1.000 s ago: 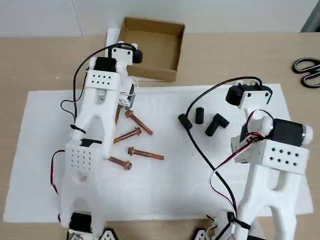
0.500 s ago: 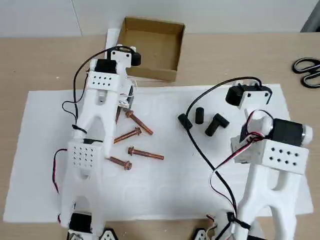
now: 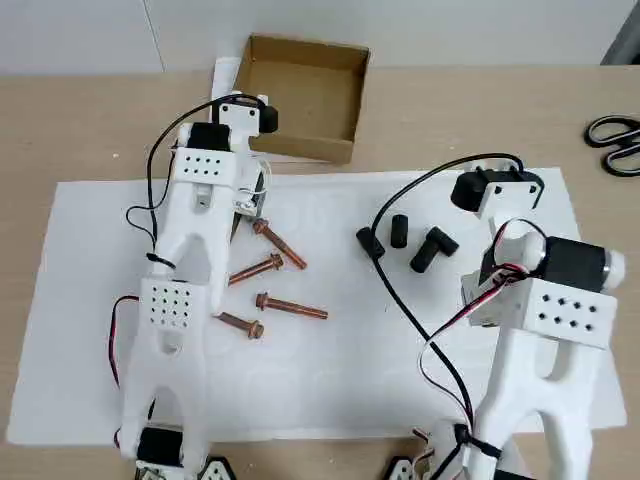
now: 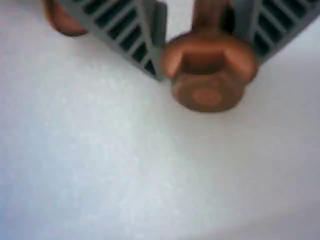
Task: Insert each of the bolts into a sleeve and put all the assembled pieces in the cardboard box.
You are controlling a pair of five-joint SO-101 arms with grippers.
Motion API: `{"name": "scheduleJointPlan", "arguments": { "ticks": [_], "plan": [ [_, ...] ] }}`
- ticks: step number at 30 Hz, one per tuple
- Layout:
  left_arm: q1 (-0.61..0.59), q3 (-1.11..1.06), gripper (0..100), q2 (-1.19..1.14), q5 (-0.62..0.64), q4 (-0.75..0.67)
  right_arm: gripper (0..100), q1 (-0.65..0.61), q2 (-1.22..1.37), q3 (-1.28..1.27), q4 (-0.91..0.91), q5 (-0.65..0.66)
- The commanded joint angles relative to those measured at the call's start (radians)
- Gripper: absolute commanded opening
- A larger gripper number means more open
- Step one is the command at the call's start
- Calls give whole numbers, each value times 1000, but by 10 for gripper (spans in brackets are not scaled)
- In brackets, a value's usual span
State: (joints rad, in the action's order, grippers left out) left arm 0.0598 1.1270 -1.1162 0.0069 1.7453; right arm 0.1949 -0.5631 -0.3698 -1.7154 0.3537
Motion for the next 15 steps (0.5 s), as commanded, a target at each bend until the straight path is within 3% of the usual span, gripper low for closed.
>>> {"name": "scheduleJointPlan", "arguments": {
  "ticks": [1, 4, 10, 15],
  "plan": [
    [-3, -28, 82, -11, 2, 8, 3, 5, -19, 5, -15, -6],
    [-3, -59, 6, -11, 0, 8, 3, 5, -19, 5, -15, -6],
    [-3, -76, 5, 11, 0, 11, 3, 5, -22, 5, -15, -6],
    [6, -120, 5, 158, 0, 11, 3, 4, -25, 5, -15, -6]
  ]
}}
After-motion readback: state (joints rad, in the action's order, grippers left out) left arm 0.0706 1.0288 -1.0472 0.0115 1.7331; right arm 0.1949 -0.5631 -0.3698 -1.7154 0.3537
